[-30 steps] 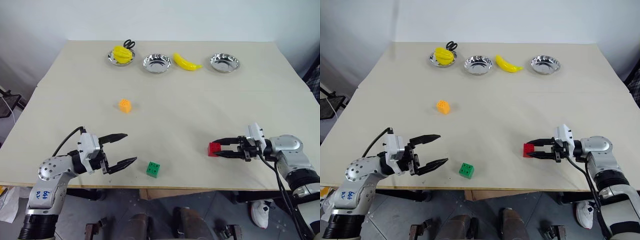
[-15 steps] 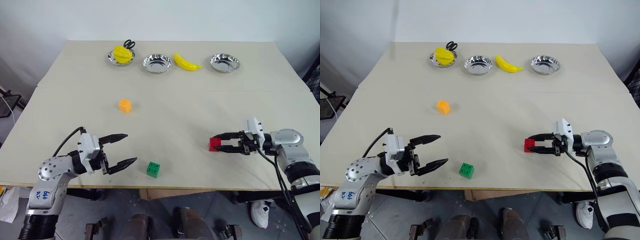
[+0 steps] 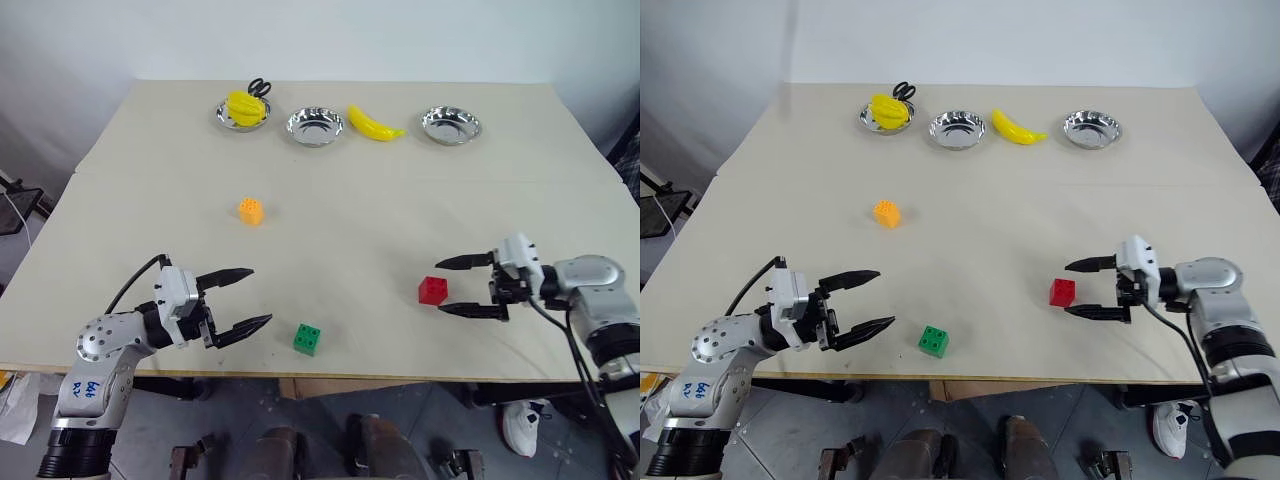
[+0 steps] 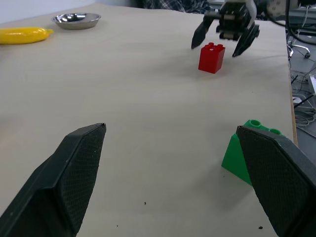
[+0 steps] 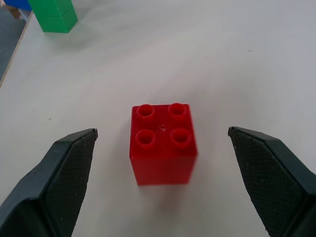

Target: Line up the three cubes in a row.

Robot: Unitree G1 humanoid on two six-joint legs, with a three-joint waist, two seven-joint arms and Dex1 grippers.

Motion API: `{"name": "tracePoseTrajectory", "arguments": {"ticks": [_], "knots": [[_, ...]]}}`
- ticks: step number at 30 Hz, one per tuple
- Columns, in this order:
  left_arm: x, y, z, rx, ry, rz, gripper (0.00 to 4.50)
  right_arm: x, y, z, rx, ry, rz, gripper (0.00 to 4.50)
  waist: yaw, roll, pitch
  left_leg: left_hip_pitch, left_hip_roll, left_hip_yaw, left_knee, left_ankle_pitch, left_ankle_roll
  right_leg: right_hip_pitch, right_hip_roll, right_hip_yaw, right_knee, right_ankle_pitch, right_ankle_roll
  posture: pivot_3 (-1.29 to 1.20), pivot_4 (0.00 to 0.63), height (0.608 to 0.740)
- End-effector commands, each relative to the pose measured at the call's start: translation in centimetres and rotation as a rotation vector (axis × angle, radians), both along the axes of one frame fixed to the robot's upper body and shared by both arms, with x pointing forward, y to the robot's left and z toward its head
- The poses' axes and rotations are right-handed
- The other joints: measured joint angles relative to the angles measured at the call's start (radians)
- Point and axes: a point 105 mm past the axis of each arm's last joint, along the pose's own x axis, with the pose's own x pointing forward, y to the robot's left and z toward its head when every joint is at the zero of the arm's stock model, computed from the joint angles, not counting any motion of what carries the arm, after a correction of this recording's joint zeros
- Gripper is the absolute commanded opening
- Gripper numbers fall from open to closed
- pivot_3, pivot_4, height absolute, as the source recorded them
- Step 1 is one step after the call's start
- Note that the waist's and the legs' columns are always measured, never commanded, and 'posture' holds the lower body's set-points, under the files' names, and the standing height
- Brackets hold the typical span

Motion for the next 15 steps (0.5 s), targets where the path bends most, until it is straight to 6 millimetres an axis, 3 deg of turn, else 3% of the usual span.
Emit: {"name": "tracePoseTrajectory", "arguments": {"ticks": [1, 6, 11, 15], "knots": [[-0.5, 2.0, -0.2, -0.010, 0.006, 0.057, 4.50, -1.4, -0.5, 2.9, 0.079, -0.053, 0.053, 4.45, 0.000, 0.000, 0.000, 0.000, 0.000, 0.000, 0.000, 0.000, 0.000, 0.000, 0.000, 0.000, 0.000, 0.000, 0.000, 0.00, 0.150, 0.740], [-1.2, 5.0, -2.0, 0.035, 0.075, 0.158, 4.50, -3.9, -1.3, 3.7, 0.107, -0.131, 0.068, 4.45, 0.001, 0.000, 0.000, 0.000, 0.000, 0.000, 0.000, 0.000, 0.000, 0.001, 0.000, 0.000, 0.000, 0.000, 0.000, 0.00, 0.150, 0.740], [-2.3, 7.4, -2.4, 0.072, 0.081, 0.212, 4.50, -6.0, -2.1, 2.8, 0.067, -0.110, 0.071, 4.45, 0.005, 0.000, 0.000, 0.000, 0.000, 0.000, 0.000, -0.001, 0.001, 0.001, 0.000, 0.000, -0.001, 0.000, 0.000, 0.00, 0.150, 0.740], [-4.3, 9.3, -2.6, 0.146, 0.110, 0.227, 4.50, -7.0, -3.2, 1.8, 0.043, -0.059, 0.030, 4.45, 0.004, 0.000, 0.000, 0.001, 0.000, 0.001, 0.000, -0.001, 0.002, 0.002, -0.001, 0.001, -0.001, 0.000, 0.000, 0.00, 0.150, 0.740]]}}
